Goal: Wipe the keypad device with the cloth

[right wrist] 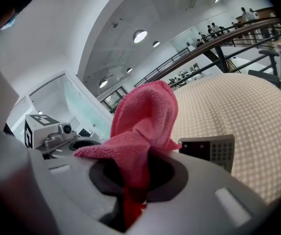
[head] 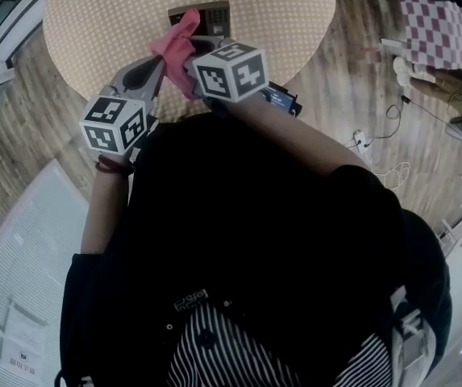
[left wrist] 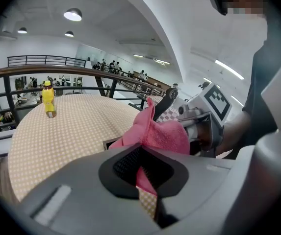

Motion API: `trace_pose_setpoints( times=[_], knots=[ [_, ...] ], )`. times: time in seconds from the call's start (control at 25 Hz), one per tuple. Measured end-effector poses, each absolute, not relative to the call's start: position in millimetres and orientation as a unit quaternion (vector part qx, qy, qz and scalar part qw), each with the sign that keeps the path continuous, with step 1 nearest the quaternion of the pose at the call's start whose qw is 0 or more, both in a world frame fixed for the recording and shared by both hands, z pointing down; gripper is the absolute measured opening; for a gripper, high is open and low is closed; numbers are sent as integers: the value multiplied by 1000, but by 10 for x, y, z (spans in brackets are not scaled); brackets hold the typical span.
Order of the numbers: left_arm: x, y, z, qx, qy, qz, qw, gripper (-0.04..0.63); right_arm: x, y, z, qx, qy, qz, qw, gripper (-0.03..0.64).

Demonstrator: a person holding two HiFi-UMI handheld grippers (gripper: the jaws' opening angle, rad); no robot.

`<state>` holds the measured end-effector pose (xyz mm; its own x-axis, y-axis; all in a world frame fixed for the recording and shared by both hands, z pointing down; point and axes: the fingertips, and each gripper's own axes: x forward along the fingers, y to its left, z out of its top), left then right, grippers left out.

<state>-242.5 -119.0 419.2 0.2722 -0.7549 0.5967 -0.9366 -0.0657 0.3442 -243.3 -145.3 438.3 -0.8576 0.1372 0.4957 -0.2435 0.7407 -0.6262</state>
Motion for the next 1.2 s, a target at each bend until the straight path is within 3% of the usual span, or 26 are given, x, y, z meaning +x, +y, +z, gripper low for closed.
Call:
trace_pose_setpoints(
  times=[0.72, 1.2],
  knots=[
    [-2937, -1696, 4354, 754, -541, 161, 337, 2, -2647, -1650, 4912, 84, -872, 379, 298, 64],
    [-2873, -2287, 4803, 793, -440, 251, 339, 2, -2607, -1727, 5275, 99, -853, 403, 316, 64]
  ],
)
